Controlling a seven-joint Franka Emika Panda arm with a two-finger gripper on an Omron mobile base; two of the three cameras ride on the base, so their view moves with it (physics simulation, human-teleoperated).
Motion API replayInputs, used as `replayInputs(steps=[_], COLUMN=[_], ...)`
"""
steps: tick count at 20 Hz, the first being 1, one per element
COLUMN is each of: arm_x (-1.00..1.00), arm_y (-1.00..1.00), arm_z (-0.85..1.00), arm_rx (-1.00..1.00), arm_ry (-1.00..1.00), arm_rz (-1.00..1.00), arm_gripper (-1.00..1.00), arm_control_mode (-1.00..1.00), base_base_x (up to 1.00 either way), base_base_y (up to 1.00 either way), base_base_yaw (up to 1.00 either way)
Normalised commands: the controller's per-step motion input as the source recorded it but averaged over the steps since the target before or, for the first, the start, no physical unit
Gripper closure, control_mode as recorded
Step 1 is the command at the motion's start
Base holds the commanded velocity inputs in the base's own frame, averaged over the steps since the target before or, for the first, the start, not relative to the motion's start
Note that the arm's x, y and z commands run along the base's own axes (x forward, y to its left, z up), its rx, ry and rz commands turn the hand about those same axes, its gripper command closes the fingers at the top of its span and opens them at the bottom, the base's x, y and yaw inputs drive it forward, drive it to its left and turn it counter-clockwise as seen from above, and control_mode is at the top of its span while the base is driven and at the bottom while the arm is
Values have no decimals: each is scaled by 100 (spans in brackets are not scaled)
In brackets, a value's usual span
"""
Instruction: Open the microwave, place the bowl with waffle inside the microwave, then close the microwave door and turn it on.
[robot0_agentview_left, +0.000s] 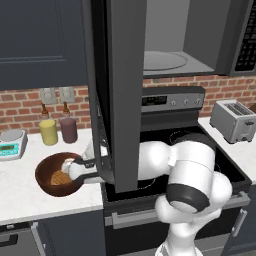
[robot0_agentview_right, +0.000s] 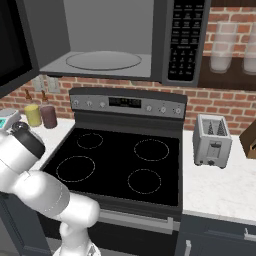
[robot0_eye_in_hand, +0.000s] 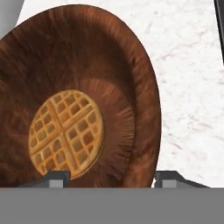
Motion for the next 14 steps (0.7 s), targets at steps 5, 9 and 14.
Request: replayInputs(steps=[5,9,14], arm_x=[8,1,-3], arm_y=[9,0,-36], arm_z=[-15,-12,0], arm_rx=[-7,-2,3], arm_ry=[1,3,0], arm_rz=[0,0,-9], arm_gripper=[100,100,100], arm_control_mode=[-100,-100,-100], base_base_x=[0,0,0], base_base_y=[0,0,0], base_base_yaw=[0,0,0])
